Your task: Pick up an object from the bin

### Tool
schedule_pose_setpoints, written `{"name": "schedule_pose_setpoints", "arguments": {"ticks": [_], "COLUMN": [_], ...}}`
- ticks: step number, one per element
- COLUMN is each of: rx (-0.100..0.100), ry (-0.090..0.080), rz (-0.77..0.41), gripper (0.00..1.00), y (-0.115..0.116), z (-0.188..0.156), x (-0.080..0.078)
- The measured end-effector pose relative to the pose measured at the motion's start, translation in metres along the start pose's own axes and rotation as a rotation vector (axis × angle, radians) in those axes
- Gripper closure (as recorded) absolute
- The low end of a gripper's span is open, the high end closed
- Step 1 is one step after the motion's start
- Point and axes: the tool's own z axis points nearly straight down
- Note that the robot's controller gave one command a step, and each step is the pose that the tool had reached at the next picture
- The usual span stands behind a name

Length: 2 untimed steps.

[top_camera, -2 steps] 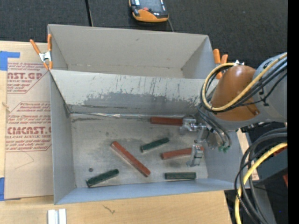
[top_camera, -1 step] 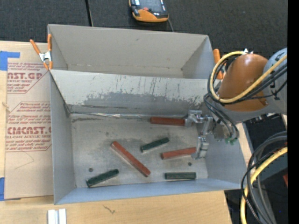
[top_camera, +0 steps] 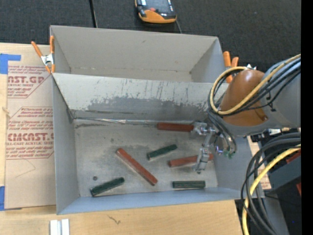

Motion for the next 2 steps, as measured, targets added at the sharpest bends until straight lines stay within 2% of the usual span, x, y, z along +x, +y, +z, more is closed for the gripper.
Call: {"name": "schedule_pose_setpoints", "arguments": {"ticks": [1, 2], "rx": [0.002, 0.002], "ry": [0.007, 0.007], "rz": [-0.026, -0.026], "gripper": [1.00, 1.00], "y": [0.0144, 0.0144], "z": [0.0238, 0.0238], "x": [0.0118, 0.0118]}}
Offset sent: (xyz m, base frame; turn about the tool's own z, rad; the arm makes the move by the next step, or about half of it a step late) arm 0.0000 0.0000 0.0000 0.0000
